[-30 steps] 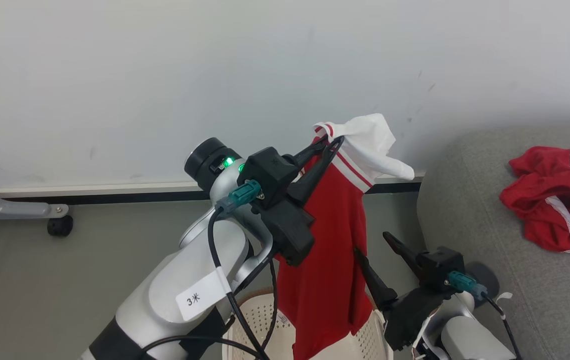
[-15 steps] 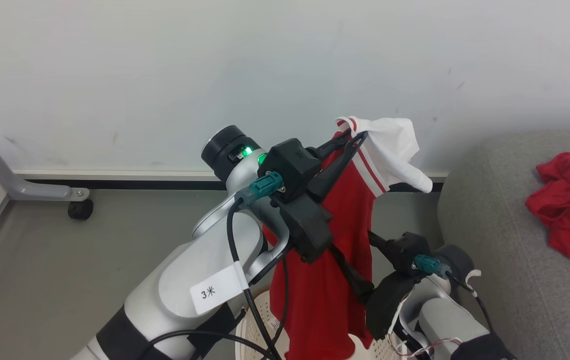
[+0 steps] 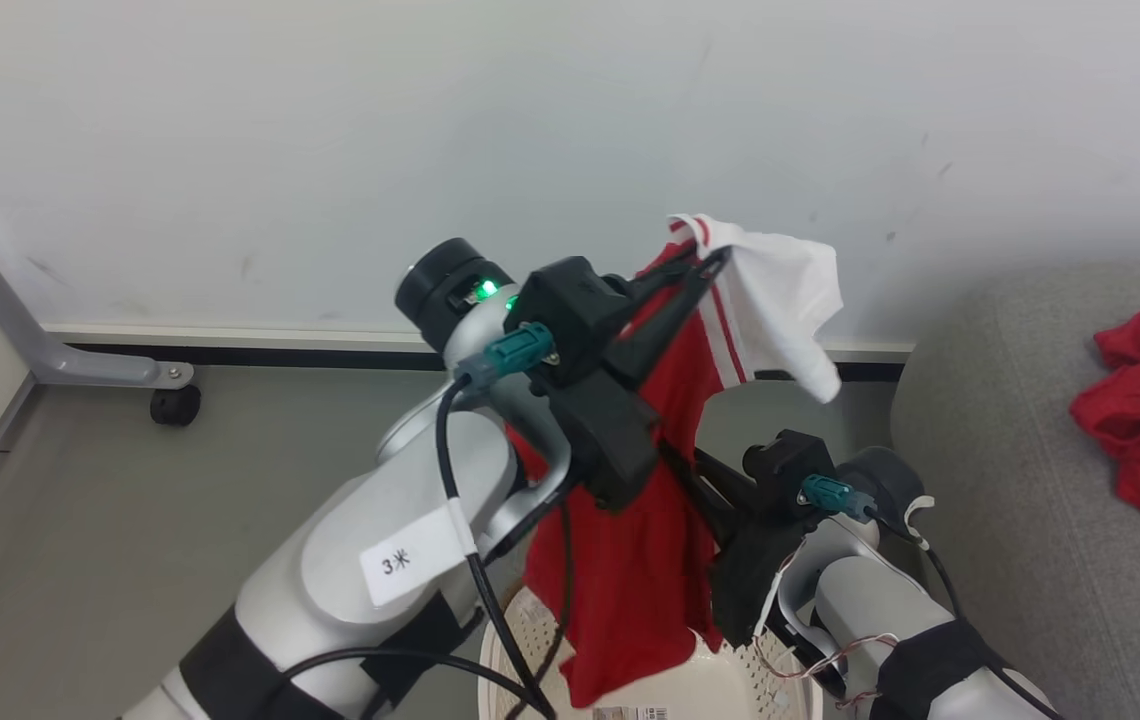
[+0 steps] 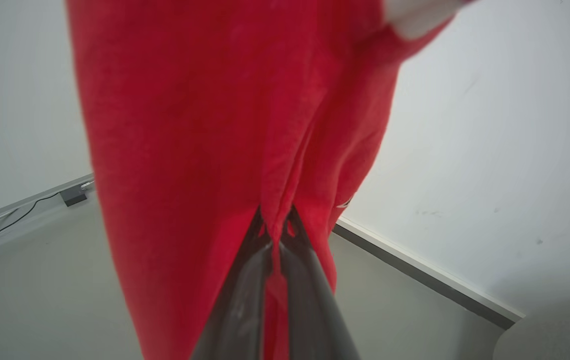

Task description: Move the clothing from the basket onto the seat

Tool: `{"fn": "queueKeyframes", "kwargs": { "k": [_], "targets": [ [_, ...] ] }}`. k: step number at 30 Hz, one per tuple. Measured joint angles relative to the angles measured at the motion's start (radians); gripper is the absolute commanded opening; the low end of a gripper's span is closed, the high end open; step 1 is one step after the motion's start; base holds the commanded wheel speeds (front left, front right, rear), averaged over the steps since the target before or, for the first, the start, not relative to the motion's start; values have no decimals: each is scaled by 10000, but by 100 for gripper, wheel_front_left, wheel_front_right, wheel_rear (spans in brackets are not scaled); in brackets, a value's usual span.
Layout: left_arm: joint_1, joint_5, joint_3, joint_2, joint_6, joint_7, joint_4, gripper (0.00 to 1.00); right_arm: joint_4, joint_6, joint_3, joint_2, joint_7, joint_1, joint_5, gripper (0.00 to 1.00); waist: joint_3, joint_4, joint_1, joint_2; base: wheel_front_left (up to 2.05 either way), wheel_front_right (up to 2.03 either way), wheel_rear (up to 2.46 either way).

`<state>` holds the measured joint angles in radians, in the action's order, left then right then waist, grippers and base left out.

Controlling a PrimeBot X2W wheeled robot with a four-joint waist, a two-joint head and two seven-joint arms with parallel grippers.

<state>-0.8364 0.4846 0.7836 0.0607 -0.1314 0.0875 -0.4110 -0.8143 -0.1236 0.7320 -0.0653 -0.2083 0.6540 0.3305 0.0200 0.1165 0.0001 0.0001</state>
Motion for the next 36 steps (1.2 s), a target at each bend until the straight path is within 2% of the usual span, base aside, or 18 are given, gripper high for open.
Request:
{"fn": "queueKeyframes", "kwargs": {
  "k": [8,9,11,12,13,18,29,36],
  "targets": [
    [205,142,-380,426,261,-65,-556,0,15,0,336,6,-232,118,485,0,-62,-393,0,0,0,0,0],
    [278,163,-401,458,265,-63,-614,25,40,0,353,6,-236,118,522,0,-67,-461,0,0,0,0,0],
    [434,186,-453,499,295,-40,-692,63,90,0,364,6,-299,113,617,0,-74,-602,0,0,0,0,0],
    [510,222,-468,522,305,10,-725,78,125,0,351,6,-316,112,675,0,-76,-678,0,0,0,0,0],
    [592,265,-500,566,303,25,-738,100,163,0,320,6,-320,112,717,0,-76,-754,0,0,0,0,0],
    [1055,336,-550,671,307,197,-865,100,272,-2,21,-182,-370,112,949,0,-61,-1167,-1,0,0,0,0],
    [2279,631,-508,775,316,775,-874,100,1026,19,-897,-1365,-410,-116,1108,0,79,-2199,-2,0,0,0,0],
    [3164,688,-267,748,326,1003,-690,100,1948,408,-1475,-2105,-410,-720,1127,0,245,-2847,-2,0,0,0,0]
  ]
}}
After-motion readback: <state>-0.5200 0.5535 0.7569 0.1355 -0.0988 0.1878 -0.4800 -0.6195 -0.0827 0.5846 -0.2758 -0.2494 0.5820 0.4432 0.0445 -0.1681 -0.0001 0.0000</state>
